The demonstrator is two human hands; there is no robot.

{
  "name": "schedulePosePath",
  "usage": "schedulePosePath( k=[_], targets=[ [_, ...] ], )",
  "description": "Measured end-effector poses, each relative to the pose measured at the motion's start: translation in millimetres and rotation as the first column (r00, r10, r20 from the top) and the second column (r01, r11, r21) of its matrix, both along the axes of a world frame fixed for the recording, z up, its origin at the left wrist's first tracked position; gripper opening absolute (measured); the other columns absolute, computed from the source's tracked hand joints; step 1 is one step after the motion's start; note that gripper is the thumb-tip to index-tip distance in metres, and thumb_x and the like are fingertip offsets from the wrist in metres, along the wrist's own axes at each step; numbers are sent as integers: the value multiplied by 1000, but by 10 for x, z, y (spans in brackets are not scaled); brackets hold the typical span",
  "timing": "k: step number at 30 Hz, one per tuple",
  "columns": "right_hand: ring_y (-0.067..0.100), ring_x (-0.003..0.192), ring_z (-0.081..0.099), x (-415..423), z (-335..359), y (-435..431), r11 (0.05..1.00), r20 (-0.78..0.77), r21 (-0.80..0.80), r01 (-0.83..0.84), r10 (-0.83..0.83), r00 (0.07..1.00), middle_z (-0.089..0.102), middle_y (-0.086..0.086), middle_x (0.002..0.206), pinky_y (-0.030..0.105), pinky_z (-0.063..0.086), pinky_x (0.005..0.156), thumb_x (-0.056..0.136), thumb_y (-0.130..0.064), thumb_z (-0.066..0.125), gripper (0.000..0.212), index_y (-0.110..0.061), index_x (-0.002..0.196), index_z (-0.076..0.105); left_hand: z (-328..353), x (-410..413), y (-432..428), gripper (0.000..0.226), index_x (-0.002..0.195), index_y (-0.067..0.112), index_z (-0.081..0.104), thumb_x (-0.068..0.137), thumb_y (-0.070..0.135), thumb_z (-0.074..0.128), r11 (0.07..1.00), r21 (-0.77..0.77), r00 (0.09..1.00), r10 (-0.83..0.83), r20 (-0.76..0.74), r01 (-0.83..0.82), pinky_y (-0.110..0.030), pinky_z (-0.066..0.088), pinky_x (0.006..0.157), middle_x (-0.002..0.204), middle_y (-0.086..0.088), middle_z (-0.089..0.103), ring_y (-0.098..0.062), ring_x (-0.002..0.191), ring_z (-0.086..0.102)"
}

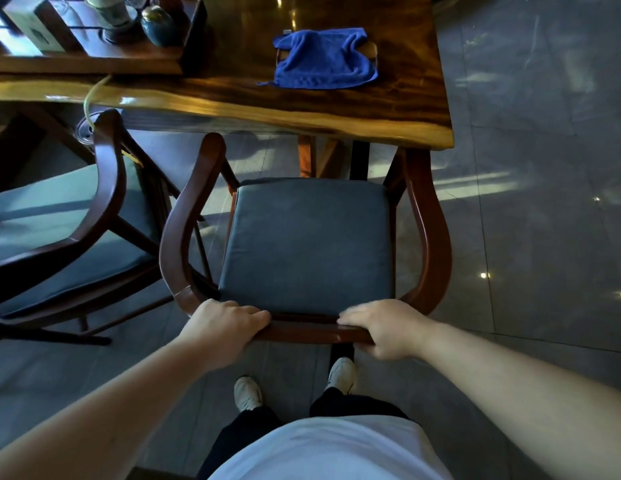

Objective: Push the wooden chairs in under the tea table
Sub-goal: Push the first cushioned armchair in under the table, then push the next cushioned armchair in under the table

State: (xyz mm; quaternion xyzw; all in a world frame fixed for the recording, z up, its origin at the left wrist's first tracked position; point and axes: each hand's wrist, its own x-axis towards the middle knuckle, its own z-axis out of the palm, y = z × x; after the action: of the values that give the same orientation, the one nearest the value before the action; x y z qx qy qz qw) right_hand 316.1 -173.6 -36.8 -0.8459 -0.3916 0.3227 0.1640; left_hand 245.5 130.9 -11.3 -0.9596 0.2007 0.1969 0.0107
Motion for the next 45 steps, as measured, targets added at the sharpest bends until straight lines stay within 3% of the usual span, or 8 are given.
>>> schedulePosePath(
  k=[7,16,22,26,28,31,37,45],
  targets=[
    [20,105,64,-116,-9,10,988,88,39,146,-149,985,72,-4,114,39,50,88,84,-30,64,37,-27,121,65,-2,162,48,24,112,34,46,89,29,48,984,21,984,-176,-28,177,-31,35,58,105,12,64,-18,86,62],
    [20,97,64,4,63,457,984,102,58,170,-175,979,71,-7,105,39,50,83,87,-33,64,29,-30,116,63,129,414,421,17,106,36,51,89,41,52,996,79,999,-35,9,35,-31,42,61,99,13,65,-13,89,63],
    [16,107,60,57,88,540,997,21,-7,73,-73,997,65,-10,119,38,50,86,89,-38,62,35,-29,123,59,61,331,488,18,97,34,59,80,35,65,998,-62,997,38,71,-34,-30,45,60,86,11,68,-17,79,65],
    [17,124,50,272,233,701,986,-16,-134,-97,96,995,51,-6,141,39,47,95,83,-68,55,75,-24,142,42,28,278,469,39,113,28,54,76,35,66,994,-86,995,70,76,-64,-35,49,83,102,8,67,-20,95,62],
    [17,131,43,381,340,928,982,6,-117,-145,147,989,42,-5,150,40,43,101,81,-76,50,87,-25,149,29,76,231,535,60,122,20,52,70,41,73,990,-124,990,78,119,-63,-38,48,91,114,1,66,-23,105,60],
    [17,136,37,484,484,1406,977,98,-72,-202,208,973,38,-3,154,42,39,106,82,-76,48,87,-27,150,26,203,116,788,75,125,16,52,63,53,72,984,-151,975,117,189,-89,-42,46,97,122,-5,63,-26,115,55],
    [17,138,34,493,674,2614,964,270,30,-264,247,931,40,-1,153,38,32,110,87,-62,57,75,-24,147,33,465,-255,1853,71,124,11,55,65,43,78,925,-169,889,376,262,-342,-49,44,100,126,-12,61,-32,119,53],
    [18,134,40,444,690,3917,939,331,43,-340,308,892,45,-1,148,37,33,108,86,-56,59,71,-24,145,37,641,-642,3147,67,121,6,58,66,32,84,823,-151,772,566,289,-547,-56,45,97,125,-19,60,-40,118,52]
  ],
)
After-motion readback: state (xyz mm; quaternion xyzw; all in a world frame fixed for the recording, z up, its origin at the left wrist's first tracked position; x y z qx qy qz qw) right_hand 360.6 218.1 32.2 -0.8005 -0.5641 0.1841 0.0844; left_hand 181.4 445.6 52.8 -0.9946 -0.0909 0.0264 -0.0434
